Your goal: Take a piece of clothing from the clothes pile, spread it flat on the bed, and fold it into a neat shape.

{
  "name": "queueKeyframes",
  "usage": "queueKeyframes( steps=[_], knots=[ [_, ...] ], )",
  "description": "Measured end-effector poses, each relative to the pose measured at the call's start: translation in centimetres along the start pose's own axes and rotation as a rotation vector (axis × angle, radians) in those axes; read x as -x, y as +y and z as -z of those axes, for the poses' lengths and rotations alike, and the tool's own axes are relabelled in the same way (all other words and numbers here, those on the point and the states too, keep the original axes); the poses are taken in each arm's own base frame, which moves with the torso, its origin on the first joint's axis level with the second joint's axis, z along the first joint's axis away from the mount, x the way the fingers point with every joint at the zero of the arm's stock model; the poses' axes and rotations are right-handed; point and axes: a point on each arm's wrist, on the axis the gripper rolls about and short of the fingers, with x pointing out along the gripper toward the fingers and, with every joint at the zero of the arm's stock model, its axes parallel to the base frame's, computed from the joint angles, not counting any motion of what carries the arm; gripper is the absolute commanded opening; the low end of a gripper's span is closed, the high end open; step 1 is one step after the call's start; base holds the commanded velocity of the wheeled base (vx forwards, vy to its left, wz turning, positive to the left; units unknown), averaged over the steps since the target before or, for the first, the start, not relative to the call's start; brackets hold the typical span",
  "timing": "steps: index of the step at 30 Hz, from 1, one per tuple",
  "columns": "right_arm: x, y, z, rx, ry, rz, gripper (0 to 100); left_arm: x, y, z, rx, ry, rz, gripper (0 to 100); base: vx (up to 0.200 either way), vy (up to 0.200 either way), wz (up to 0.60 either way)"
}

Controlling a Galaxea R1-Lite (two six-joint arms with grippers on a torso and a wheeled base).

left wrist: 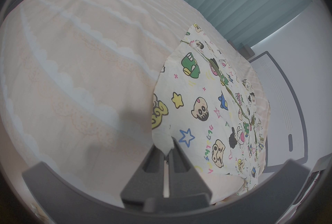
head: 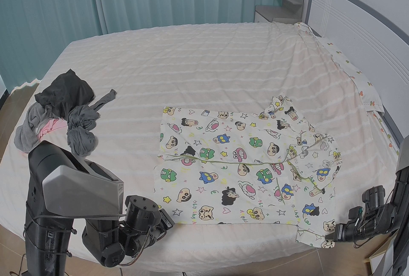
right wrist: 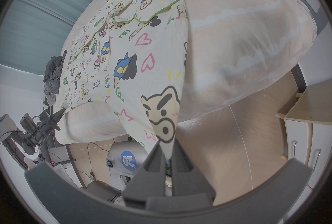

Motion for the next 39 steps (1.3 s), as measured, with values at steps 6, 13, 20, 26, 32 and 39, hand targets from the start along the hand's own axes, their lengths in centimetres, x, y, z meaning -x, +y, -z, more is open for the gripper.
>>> queueKeyframes(
  steps=[6,13,20,26,32,39],
  knots=[
    [0.4,0.1,0.7,-0.005,0.063,-0.014,0,0.9,0.5,0.1,-0.012,0.01,-0.02,0,0.0,0.0,0.0],
    [0.9,0.2,1.3,0.023,0.117,-0.02,0,2.7,1.2,0.5,-0.028,0.037,-0.045,0,0.0,0.0,0.0],
    [1.1,0.2,1.3,0.026,0.112,-0.008,0,4.3,1.6,1.1,-0.041,0.067,-0.06,0,0.0,0.0,0.0],
    [1.2,0.1,1.6,0.02,0.138,-0.001,0,5.1,2.1,1.5,-0.012,0.085,-0.083,0,0.0,0.0,0.0],
    [1.4,0.2,1.5,0.023,0.135,-0.001,0,5.7,2.4,2.1,-0.014,0.109,-0.098,0,0.0,0.0,0.0],
    [1.4,0.2,1.5,0.024,0.134,0.001,0,5.9,2.4,2.2,-0.006,0.114,-0.1,100,0.0,0.0,0.0]
  ],
)
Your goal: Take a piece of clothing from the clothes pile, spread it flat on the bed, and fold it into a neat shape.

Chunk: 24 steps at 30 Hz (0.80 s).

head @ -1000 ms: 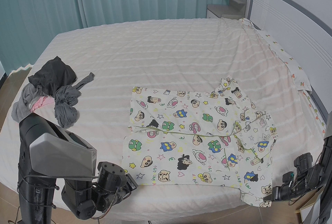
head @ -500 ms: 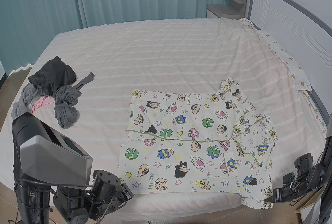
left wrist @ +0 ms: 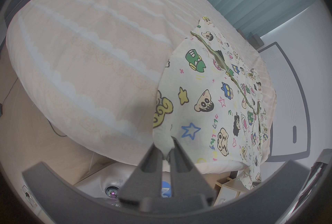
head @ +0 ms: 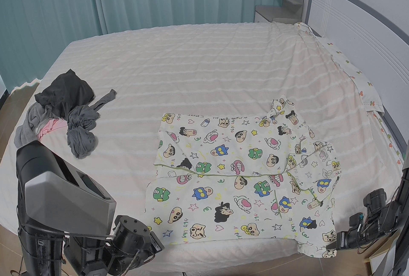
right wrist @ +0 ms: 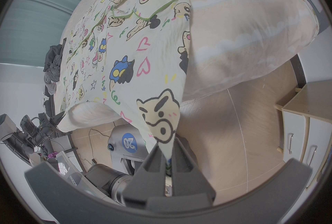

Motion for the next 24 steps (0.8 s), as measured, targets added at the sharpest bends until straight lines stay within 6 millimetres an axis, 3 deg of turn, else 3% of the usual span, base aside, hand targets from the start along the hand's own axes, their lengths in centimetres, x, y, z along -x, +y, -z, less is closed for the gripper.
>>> queueKeyframes(
  steps=[1,2,14,22,24],
  knots=[
    [0.0,0.0,0.0,0.0,0.0,0.002,0,0.0,0.0,0.0,0.0,0.0,-0.001,100,0.0,0.0,0.0],
    [0.0,0.0,0.0,0.0,0.0,0.008,100,0.0,0.0,0.0,-0.001,0.001,-0.001,100,0.0,0.0,0.0],
    [0.9,0.1,0.2,-0.014,-0.01,0.013,100,0.9,-0.6,-0.7,0.005,-0.08,0.07,100,0.0,0.0,0.0],
    [3.7,0.9,0.4,0.005,-0.11,0.006,100,3.5,-1.6,-2.2,-0.043,-0.169,0.177,100,0.0,0.0,0.0],
    [4.6,1.2,0.7,0.013,-0.139,0.004,100,4.3,-2.0,-2.6,-0.045,-0.192,0.208,100,0.2,0.0,0.0]
  ],
)
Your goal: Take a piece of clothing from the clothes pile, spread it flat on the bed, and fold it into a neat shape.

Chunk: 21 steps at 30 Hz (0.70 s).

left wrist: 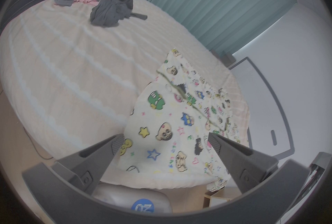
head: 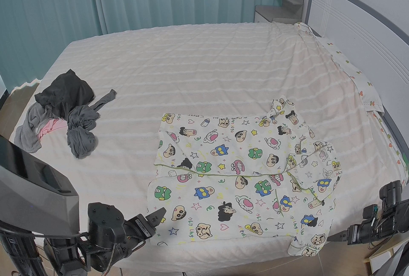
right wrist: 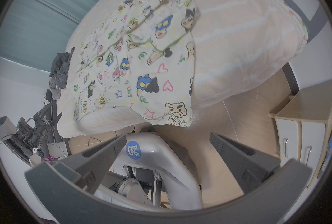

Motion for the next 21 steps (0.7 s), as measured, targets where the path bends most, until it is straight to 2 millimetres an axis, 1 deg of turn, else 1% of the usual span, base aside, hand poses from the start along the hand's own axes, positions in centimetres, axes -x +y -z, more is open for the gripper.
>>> queueKeyframes(
  steps=[6,13,21],
  knots=[
    [2.2,0.7,0.6,0.021,-0.075,-0.008,100,1.2,-1.1,-1.1,-0.008,-0.049,0.075,100,0.2,0.0,0.0],
    [3.1,1.0,0.5,0.043,-0.142,-0.018,100,1.7,-1.5,-1.4,-0.009,-0.066,0.103,100,0.2,0.0,0.0],
    [3.3,1.1,0.4,0.053,-0.166,-0.03,100,1.7,-1.6,-1.5,0.004,-0.073,0.108,100,0.0,0.0,0.0]
  ],
)
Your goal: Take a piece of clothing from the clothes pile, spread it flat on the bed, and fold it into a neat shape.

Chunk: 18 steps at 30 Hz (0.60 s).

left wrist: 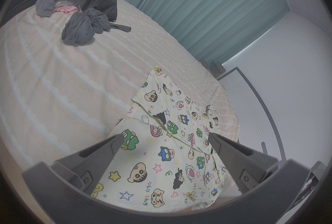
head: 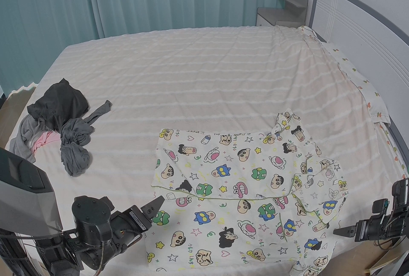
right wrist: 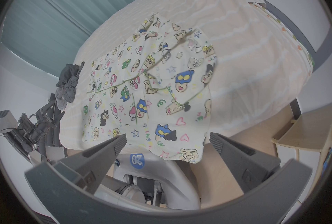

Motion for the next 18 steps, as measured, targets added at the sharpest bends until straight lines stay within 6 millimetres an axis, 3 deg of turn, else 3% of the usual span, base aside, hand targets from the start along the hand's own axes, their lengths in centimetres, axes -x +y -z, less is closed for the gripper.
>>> queueKeyframes(
  steps=[7,16,18],
  knots=[
    [0.0,0.4,-2.2,-0.052,-0.072,-0.038,100,0.0,-0.1,0.1,0.036,0.005,0.004,100,0.0,0.0,0.0],
    [-0.3,3.5,-6.8,-0.238,-0.147,-0.177,100,0.0,-0.1,0.2,0.044,0.01,0.004,100,0.0,-0.2,0.0],
    [-0.5,4.6,-8.4,-0.248,-0.168,-0.218,100,0.0,0.0,0.3,0.042,0.012,0.001,100,0.0,0.0,0.0]
  ],
)
